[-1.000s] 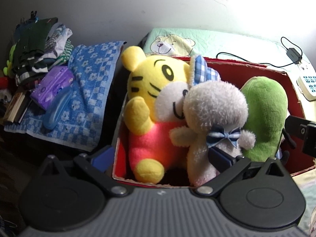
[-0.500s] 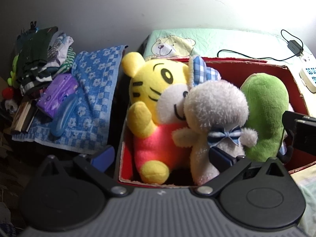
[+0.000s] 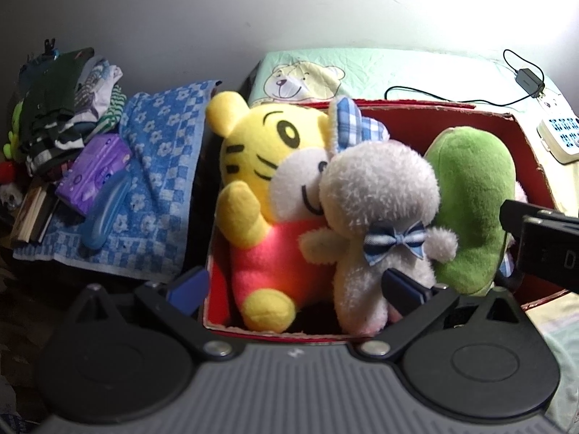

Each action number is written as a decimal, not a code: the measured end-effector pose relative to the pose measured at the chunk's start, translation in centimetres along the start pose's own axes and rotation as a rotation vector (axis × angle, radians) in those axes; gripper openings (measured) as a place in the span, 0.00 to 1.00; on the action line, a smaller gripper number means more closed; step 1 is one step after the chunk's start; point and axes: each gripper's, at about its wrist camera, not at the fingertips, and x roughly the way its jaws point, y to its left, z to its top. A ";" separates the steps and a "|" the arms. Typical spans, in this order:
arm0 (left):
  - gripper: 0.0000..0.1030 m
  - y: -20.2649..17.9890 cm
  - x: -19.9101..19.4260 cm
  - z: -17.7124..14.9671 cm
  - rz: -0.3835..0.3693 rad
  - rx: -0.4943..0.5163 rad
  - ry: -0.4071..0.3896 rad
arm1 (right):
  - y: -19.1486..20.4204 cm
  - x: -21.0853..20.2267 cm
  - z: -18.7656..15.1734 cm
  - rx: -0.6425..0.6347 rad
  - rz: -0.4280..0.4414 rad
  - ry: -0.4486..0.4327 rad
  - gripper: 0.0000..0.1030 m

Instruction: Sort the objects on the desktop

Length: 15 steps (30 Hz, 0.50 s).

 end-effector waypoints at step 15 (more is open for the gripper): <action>0.97 0.1 0.1 -0.3 -0.006 0.002 -0.021 | 0.1 0.1 0.0 0.001 0.005 -0.003 0.83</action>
